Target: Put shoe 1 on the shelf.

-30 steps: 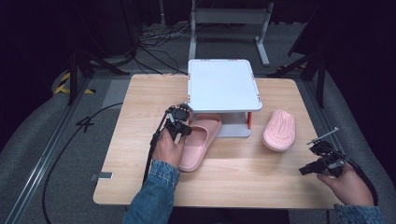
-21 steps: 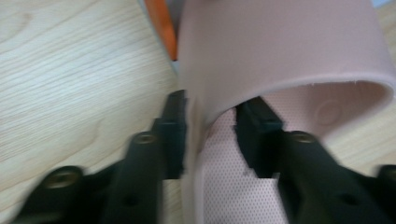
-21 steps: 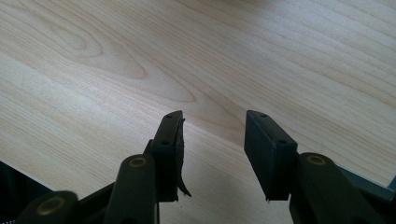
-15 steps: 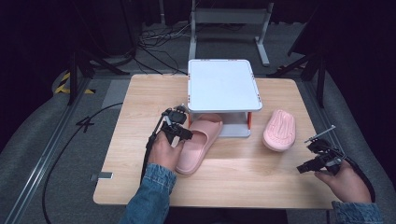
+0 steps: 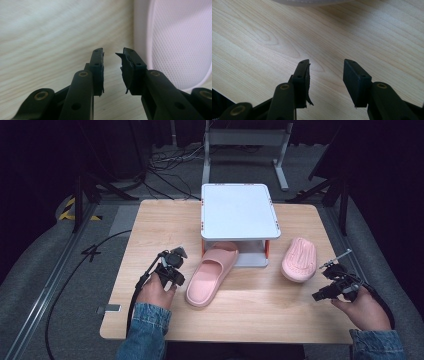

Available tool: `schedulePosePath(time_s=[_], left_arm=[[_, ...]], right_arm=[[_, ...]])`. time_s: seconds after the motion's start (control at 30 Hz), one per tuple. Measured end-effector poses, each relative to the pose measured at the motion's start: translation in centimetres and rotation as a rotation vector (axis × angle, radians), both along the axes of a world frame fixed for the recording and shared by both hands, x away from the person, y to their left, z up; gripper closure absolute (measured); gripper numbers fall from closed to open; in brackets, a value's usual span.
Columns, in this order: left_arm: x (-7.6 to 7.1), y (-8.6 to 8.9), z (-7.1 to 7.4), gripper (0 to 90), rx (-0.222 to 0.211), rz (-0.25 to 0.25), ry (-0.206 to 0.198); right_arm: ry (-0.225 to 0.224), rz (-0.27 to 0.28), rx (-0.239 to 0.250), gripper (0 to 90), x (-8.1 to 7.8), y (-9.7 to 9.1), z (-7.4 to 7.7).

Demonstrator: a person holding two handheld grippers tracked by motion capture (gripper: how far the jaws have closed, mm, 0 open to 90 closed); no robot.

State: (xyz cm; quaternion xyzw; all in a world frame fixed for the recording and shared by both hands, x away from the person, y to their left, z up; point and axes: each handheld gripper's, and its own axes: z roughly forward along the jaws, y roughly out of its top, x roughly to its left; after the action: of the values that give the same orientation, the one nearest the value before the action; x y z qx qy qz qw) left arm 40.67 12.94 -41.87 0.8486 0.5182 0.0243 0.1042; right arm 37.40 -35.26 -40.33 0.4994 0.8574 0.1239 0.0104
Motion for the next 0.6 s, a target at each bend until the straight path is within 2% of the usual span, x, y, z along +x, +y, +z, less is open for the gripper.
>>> schedulePosePath(time_s=[0.07, 0.2, 0.33, 0.5, 0.6], left_arm=[[-0.2, -0.7, -0.5, 71.8, -0.002, -0.036, 0.033], [-0.7, -2.0, -0.5, 73.8, 0.012, -0.066, 0.054], [-1.2, -3.9, -0.6, 73.1, -0.022, -0.133, 0.067], [-1.7, -5.6, -0.8, 72.1, -0.05, -0.179, 0.056], [-1.9, -6.3, -0.8, 71.2, -0.052, -0.192, 0.04]], right_arm=[[-0.004, 0.003, 0.002, 56.9, 0.1, -0.1, 0.0], [-0.007, -0.004, 0.003, 57.0, 0.0, -0.3, 0.1], [-0.001, -0.007, -0.001, 57.0, 0.0, -0.2, 0.0], [-0.004, -0.003, 0.002, 57.0, -0.1, -0.2, 0.0], [-0.005, -0.005, -0.002, 57.0, 0.0, -0.2, 0.0]])
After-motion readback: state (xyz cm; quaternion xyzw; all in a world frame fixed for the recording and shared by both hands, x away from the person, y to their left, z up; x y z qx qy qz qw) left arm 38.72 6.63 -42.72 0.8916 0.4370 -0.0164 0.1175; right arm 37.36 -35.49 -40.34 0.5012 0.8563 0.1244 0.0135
